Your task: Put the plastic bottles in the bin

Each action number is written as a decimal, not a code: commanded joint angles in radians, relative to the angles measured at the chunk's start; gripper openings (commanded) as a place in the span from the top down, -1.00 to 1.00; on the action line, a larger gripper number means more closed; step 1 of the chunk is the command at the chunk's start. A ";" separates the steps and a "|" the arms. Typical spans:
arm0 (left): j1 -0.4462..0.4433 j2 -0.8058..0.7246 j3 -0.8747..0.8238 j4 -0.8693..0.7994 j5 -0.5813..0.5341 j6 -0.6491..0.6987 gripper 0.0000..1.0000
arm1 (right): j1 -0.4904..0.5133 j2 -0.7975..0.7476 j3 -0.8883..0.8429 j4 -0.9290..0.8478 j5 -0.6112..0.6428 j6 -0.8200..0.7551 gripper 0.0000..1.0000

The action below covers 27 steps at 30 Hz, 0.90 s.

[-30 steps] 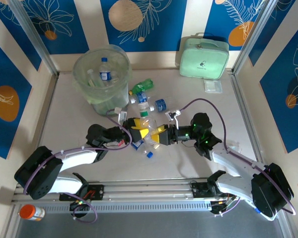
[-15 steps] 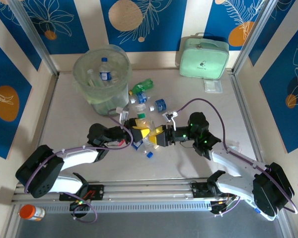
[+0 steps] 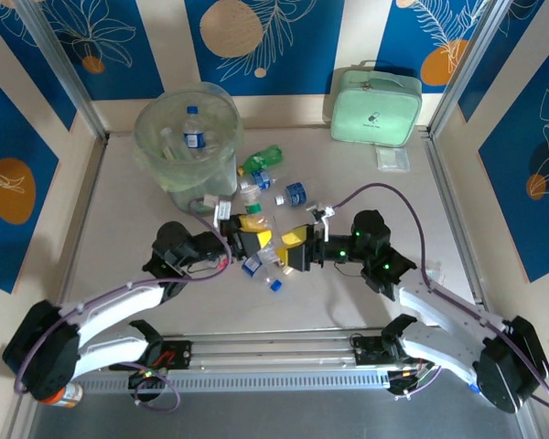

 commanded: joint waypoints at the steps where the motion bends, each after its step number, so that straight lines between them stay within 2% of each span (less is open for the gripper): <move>1: 0.010 -0.111 0.150 -0.401 -0.241 0.167 0.11 | 0.043 -0.097 -0.024 -0.135 0.296 -0.104 -0.62; 2: 0.015 -0.126 0.204 -0.515 -0.308 0.198 0.16 | 0.066 -0.123 -0.030 -0.152 0.366 -0.126 -0.61; 4: 0.030 -0.126 0.312 -0.673 -0.395 0.226 0.40 | 0.107 -0.160 -0.041 -0.173 0.480 -0.153 -0.60; 6: 0.055 -0.102 0.413 -0.771 -0.433 0.227 0.57 | 0.141 -0.178 -0.045 -0.187 0.561 -0.179 -0.59; 9: 0.090 -0.057 0.555 -0.884 -0.527 0.214 0.60 | 0.185 -0.172 -0.037 -0.206 0.655 -0.207 -0.58; 12: 0.154 0.034 0.735 -1.017 -0.598 0.210 0.77 | 0.212 -0.133 -0.015 -0.222 0.695 -0.224 -0.57; 15: 0.214 0.172 0.967 -1.217 -0.672 0.193 0.73 | 0.243 -0.093 0.000 -0.228 0.734 -0.235 -0.57; 18: 0.242 0.328 1.219 -1.437 -0.795 0.175 0.71 | 0.268 -0.048 0.018 -0.235 0.773 -0.243 -0.56; 22: 0.283 0.547 1.535 -1.700 -0.893 0.158 0.62 | 0.306 0.004 0.036 -0.235 0.833 -0.254 -0.56; 27: 0.358 0.776 1.817 -1.947 -0.919 0.105 0.56 | 0.335 0.037 0.076 -0.304 1.007 -0.248 -0.57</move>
